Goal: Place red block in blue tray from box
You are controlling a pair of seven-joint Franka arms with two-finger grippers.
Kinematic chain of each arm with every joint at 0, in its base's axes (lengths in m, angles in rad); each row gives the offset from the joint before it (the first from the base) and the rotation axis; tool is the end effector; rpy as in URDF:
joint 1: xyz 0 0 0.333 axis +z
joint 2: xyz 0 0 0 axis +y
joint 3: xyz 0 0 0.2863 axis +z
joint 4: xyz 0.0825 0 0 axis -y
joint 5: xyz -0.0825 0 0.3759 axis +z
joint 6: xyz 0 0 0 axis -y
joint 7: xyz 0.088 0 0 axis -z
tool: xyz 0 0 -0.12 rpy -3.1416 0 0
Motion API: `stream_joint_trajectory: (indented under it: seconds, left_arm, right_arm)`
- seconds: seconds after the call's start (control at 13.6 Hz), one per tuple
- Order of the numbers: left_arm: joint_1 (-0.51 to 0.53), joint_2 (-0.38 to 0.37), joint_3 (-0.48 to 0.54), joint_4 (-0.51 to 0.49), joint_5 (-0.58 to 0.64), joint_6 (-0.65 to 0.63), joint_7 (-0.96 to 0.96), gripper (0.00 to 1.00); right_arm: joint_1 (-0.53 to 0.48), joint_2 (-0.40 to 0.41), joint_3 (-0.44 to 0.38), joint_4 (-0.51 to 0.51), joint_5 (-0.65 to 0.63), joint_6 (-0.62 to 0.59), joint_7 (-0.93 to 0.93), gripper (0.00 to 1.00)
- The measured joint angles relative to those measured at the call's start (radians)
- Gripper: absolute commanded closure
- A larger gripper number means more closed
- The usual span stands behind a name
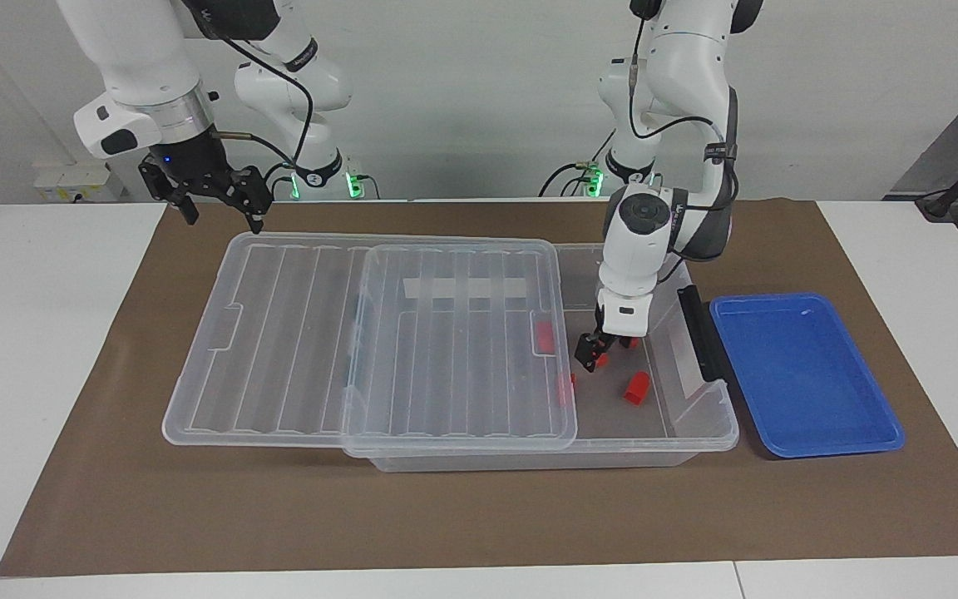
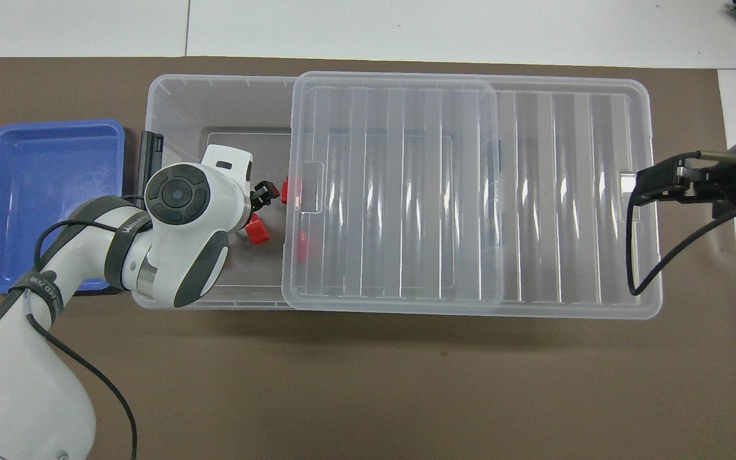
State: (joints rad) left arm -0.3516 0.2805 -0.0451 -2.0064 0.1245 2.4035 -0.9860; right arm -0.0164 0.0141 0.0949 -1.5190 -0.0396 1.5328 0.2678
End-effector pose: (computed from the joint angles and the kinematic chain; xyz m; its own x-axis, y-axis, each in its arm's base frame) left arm 0.5523 -0.2286 0.2920 0.8663 0.4821 0.1304 0.4800 -0.8759 0.0497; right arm 0.5457 0.0377 0.5948 0.9818 -0.1895 0.0099 -0.1897 -0.9811 0.0369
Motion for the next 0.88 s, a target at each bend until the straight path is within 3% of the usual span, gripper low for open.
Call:
stream_joint_trajectory:
  seconds: [0.37, 0.51, 0.66, 0.88]
  left_arm:
    - [-0.012, 0.025, -0.001, -0.025, 0.038, 0.035, -0.003, 0.05]
    - [-0.013, 0.028, -0.001, -0.034, 0.046, 0.041, -0.004, 0.28]
    - [-0.013, 0.028, -0.001, -0.036, 0.047, 0.042, -0.004, 0.58]
    - [-0.013, 0.024, -0.001, -0.036, 0.051, 0.042, -0.004, 0.83]
  right_arm:
    - [0.000, 0.000, 0.000, -0.001, 0.000, 0.000, 0.000, 0.00]
    - [0.000, 0.000, 0.000, -0.002, 0.000, 0.000, 0.000, 0.00]
    - [0.000, 0.000, 0.000, -0.002, 0.000, -0.001, 0.000, 0.00]
    - [0.000, -0.001, 0.000, -0.008, 0.000, -0.004, 0.000, 0.00]
